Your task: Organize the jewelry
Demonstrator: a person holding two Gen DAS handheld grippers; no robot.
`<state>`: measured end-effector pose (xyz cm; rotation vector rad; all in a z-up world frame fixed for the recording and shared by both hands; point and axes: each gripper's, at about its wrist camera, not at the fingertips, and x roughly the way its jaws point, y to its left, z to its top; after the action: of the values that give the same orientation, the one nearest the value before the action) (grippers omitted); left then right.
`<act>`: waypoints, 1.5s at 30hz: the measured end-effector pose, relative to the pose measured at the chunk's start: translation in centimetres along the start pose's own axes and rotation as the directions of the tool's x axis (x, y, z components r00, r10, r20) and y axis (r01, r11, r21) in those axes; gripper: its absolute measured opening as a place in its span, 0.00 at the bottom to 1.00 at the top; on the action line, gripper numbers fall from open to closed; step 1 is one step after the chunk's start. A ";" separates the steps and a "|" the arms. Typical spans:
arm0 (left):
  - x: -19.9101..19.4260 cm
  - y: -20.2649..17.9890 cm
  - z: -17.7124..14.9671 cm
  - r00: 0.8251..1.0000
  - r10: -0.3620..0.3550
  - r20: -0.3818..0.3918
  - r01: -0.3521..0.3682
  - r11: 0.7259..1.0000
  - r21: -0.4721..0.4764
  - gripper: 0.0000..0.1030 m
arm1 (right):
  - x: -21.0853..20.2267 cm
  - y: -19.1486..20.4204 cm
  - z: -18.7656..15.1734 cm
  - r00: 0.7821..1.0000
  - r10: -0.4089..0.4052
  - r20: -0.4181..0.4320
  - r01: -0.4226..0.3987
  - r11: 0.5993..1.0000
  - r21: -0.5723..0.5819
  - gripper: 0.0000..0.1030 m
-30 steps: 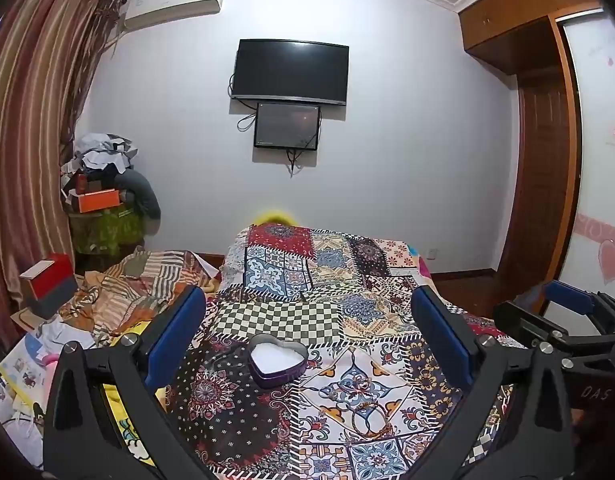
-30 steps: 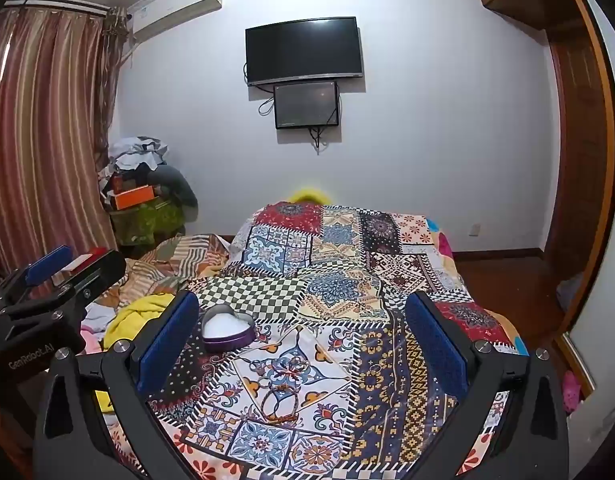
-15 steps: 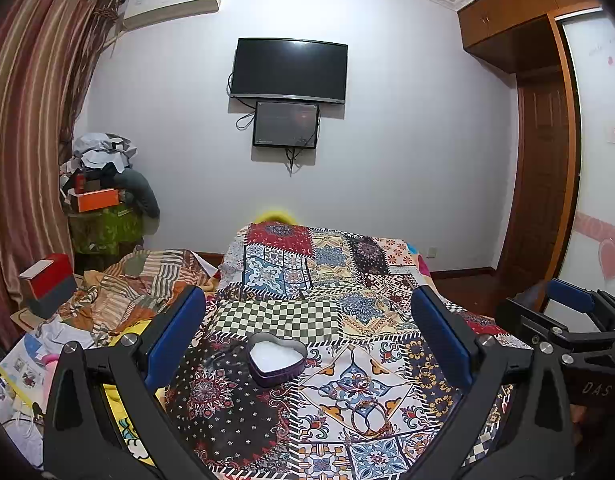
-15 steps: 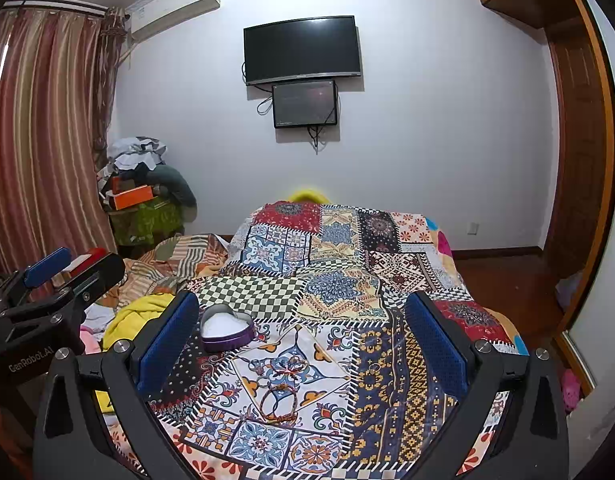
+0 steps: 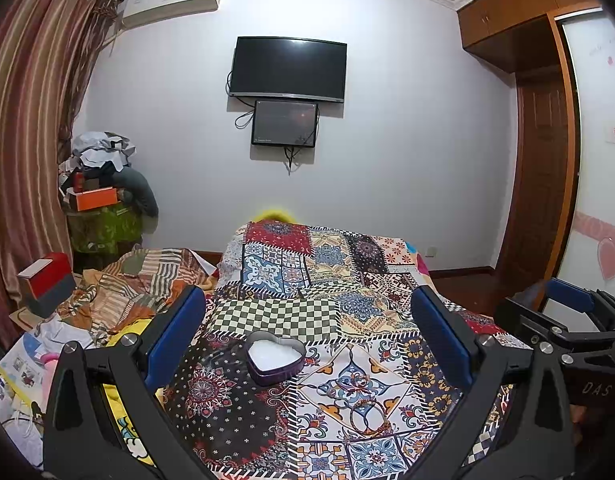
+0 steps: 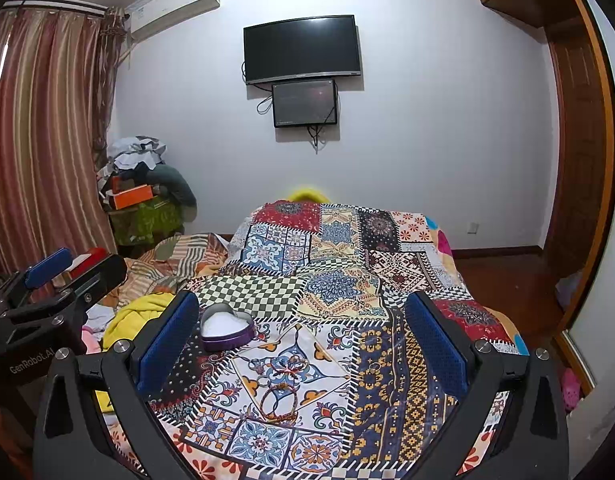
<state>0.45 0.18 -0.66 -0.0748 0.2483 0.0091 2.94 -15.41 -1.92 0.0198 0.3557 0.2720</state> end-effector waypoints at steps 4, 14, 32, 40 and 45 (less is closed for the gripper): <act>0.0 0.0 0.1 1.000 0.001 -0.001 -0.001 1.000 -0.001 1.00 | 0.0 0.0 0.0 1.000 0.000 0.000 0.000 1.000 0.000 0.99; 0.0 0.1 0.1 1.000 -0.001 -0.001 0.001 1.000 -0.002 1.00 | 0.0 0.2 0.0 1.000 -0.001 0.000 0.001 1.000 -0.001 0.99; 0.0 -0.1 0.1 1.000 -0.008 -0.008 0.008 1.000 -0.001 1.00 | -0.1 0.1 0.0 1.000 -0.006 -0.001 0.006 1.000 -0.001 0.99; 0.2 0.0 0.2 1.000 -0.008 -0.019 0.008 1.000 -0.003 1.00 | 0.4 -0.2 -0.3 1.000 -0.014 -0.014 0.014 1.000 0.003 0.99; 0.6 0.3 0.2 0.999 -0.004 -0.032 0.004 1.000 -0.005 1.00 | 0.9 -0.7 -0.4 0.999 -0.025 -0.032 0.025 1.000 0.015 0.99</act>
<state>1.07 0.49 -0.65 -0.0806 0.2797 0.0047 3.79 -15.85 -2.70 0.0259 0.3895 0.2451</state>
